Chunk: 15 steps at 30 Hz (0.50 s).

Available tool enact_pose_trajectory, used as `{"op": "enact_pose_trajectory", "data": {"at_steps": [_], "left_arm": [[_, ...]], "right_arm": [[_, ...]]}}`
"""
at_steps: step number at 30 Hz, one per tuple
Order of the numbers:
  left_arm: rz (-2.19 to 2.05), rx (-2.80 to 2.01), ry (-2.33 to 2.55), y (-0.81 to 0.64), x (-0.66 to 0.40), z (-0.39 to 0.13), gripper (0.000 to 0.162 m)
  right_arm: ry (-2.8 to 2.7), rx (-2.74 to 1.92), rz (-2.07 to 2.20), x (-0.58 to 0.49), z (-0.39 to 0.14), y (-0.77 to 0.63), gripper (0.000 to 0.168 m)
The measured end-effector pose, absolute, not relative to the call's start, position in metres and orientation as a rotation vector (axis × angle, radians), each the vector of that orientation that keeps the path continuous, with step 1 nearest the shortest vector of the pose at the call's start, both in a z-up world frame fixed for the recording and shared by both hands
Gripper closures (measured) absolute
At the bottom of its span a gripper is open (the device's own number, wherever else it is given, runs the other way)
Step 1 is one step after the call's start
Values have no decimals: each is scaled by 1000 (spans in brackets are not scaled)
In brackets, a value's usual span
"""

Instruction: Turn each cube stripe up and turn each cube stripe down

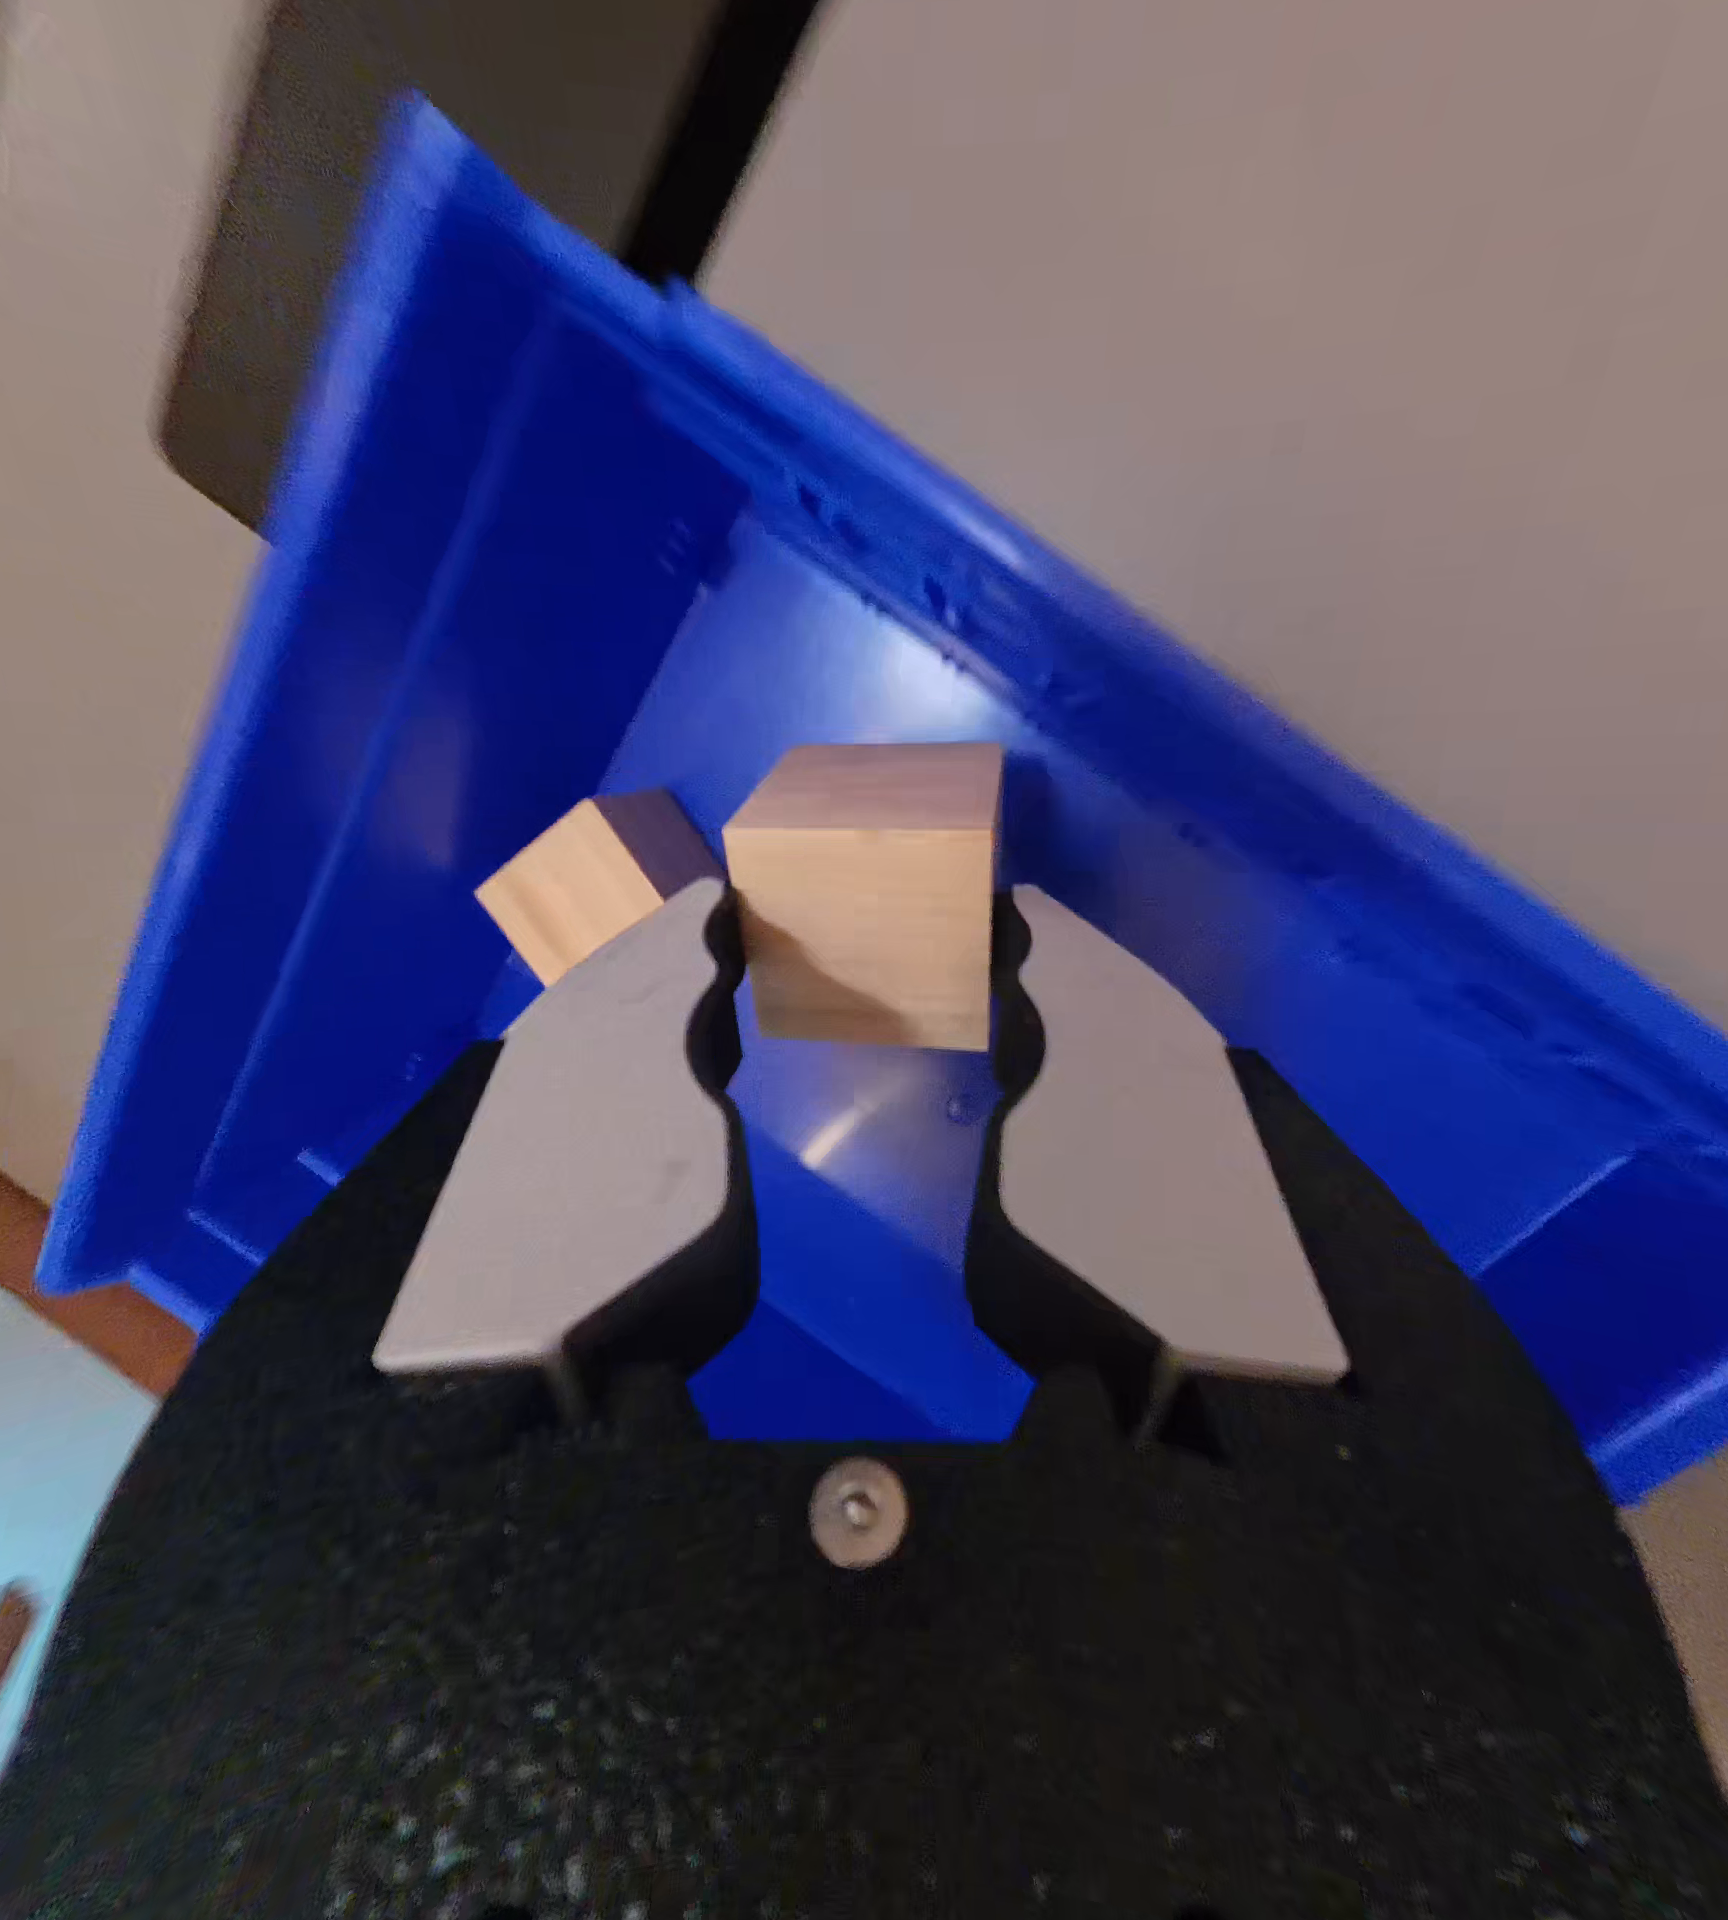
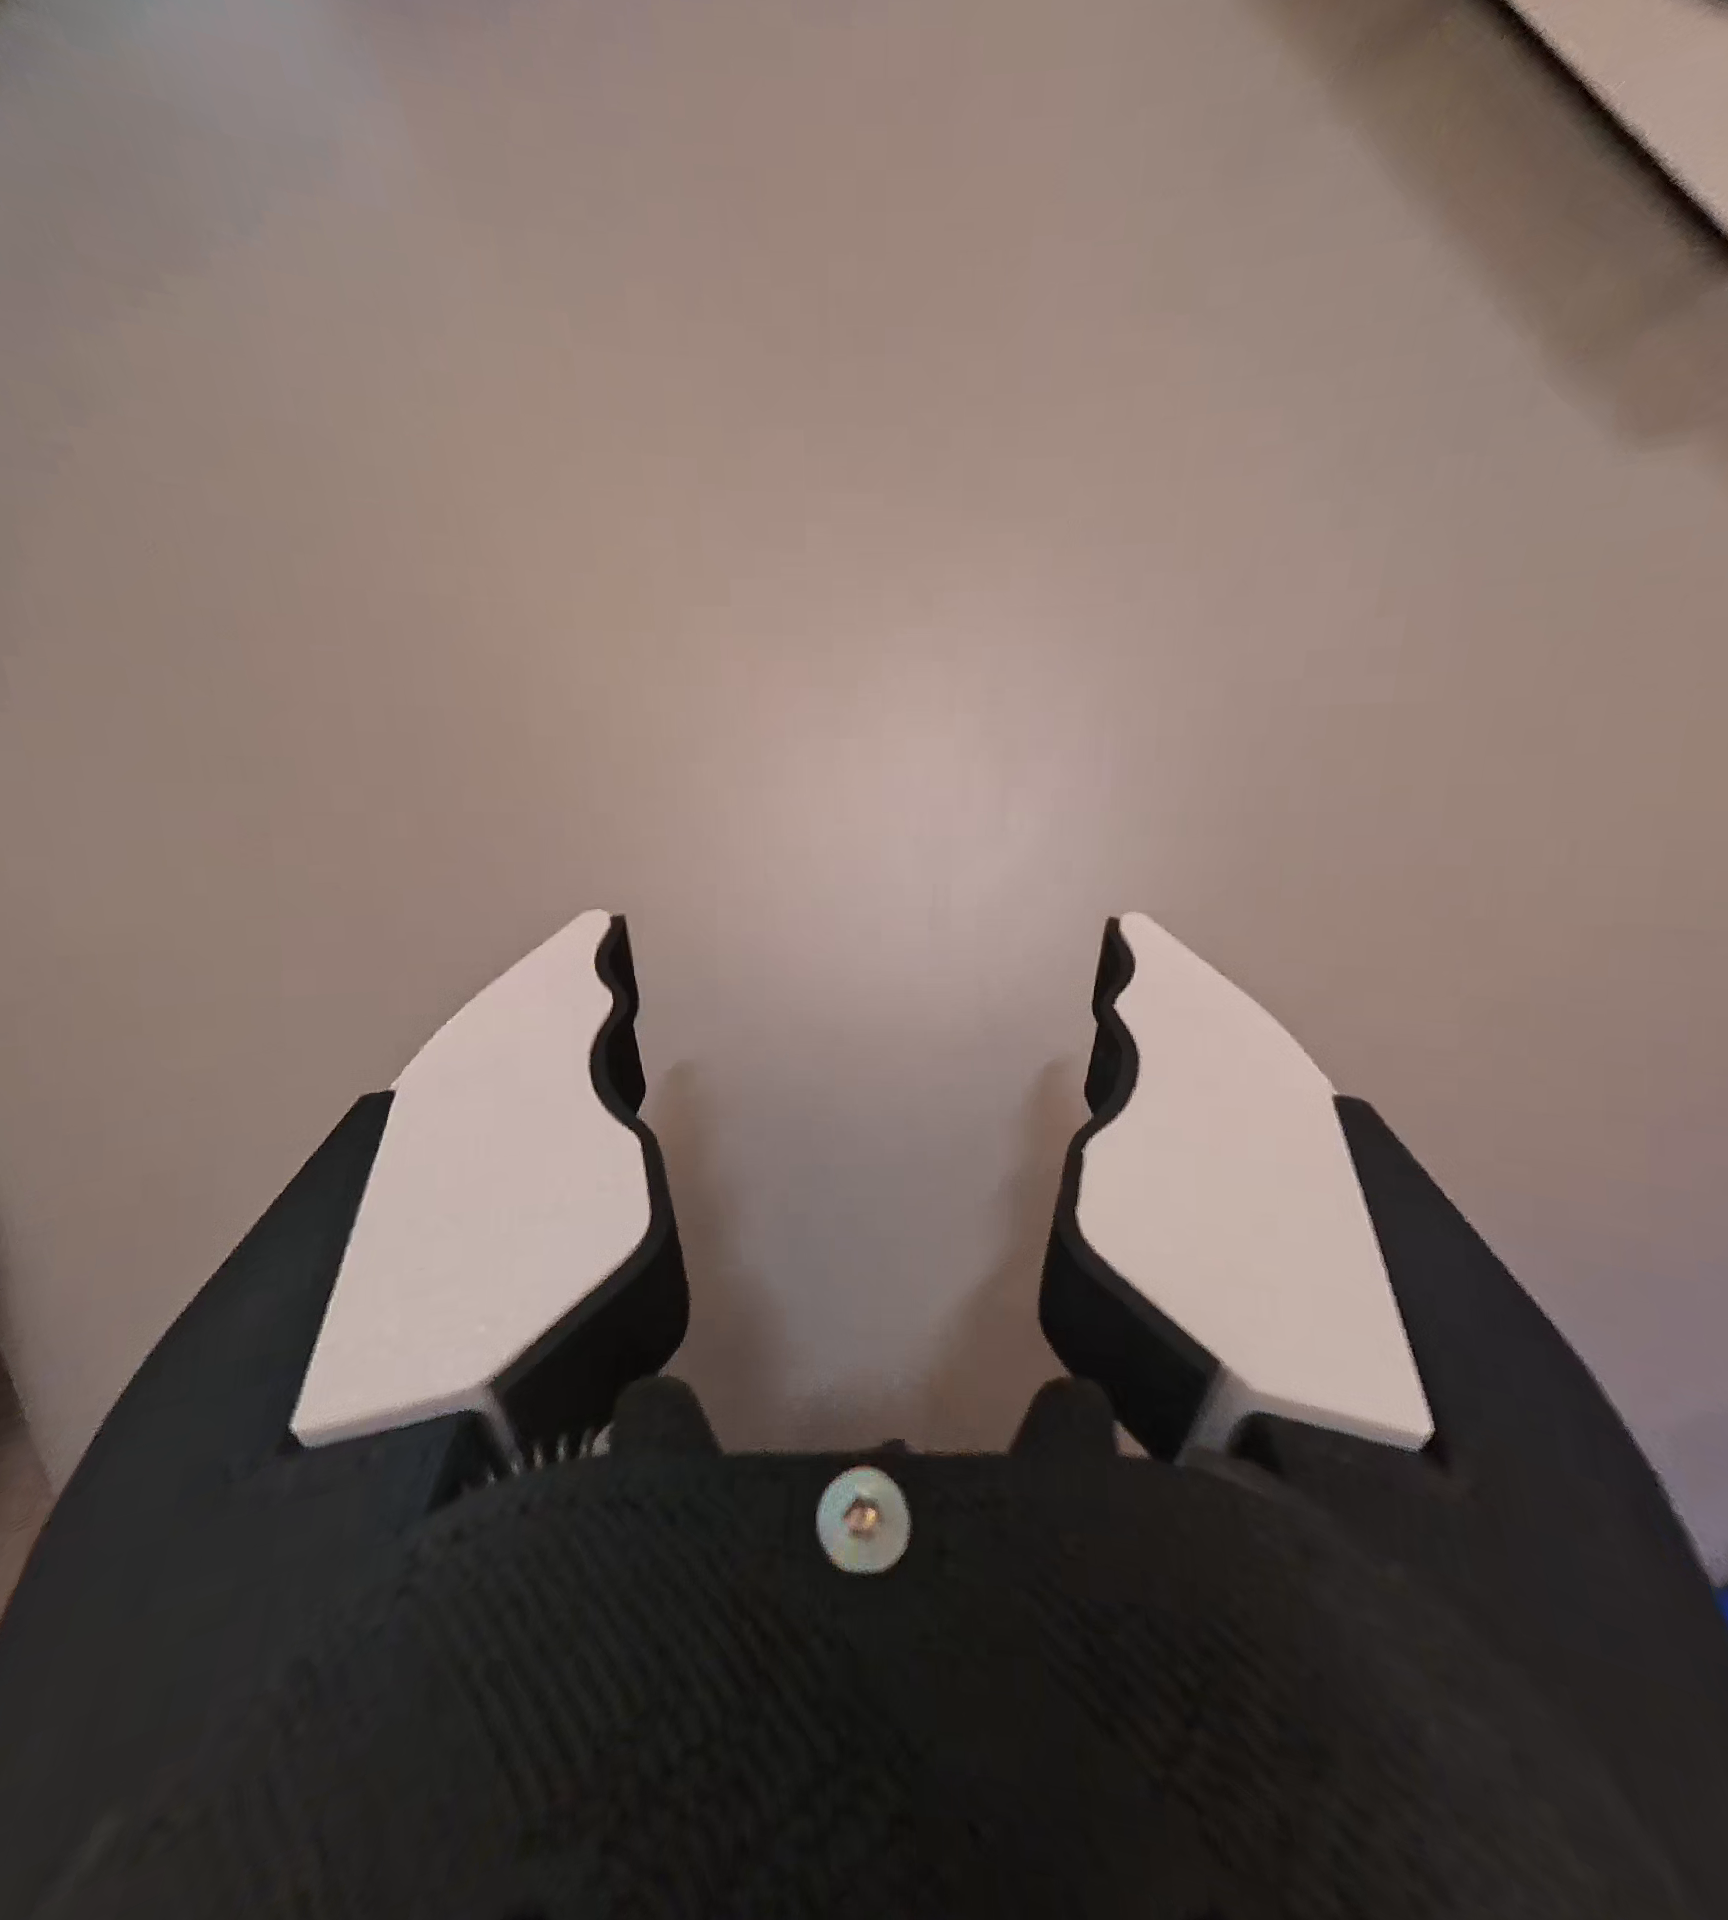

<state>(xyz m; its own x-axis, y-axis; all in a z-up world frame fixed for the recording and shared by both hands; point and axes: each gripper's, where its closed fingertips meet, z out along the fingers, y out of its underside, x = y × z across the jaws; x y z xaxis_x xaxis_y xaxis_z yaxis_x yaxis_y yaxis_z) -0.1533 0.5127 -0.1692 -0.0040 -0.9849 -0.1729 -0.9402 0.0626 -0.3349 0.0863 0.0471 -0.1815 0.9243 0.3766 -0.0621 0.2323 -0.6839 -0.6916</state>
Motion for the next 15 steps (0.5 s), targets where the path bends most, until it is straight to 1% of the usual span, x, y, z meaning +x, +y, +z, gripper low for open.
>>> {"op": "enact_pose_trajectory", "data": {"at_steps": [4, 7, 11, 15], "left_arm": [[-653, -1801, 1664, 482, -130, -93, 117], [-884, -1639, 1552, 442, -114, -46, 117], [-1267, -1357, 1497, 362, -87, 3, 117], [-1596, -1055, 1457, 280, -61, 30, 117]], "right_arm": [[-458, -2255, 313, 72, -163, 72, 83], [-487, -2188, 337, 61, -148, 95, 83], [-550, -2087, 341, 41, -121, 125, 82], [-544, -1932, 370, 23, -80, 149, 82]]}}
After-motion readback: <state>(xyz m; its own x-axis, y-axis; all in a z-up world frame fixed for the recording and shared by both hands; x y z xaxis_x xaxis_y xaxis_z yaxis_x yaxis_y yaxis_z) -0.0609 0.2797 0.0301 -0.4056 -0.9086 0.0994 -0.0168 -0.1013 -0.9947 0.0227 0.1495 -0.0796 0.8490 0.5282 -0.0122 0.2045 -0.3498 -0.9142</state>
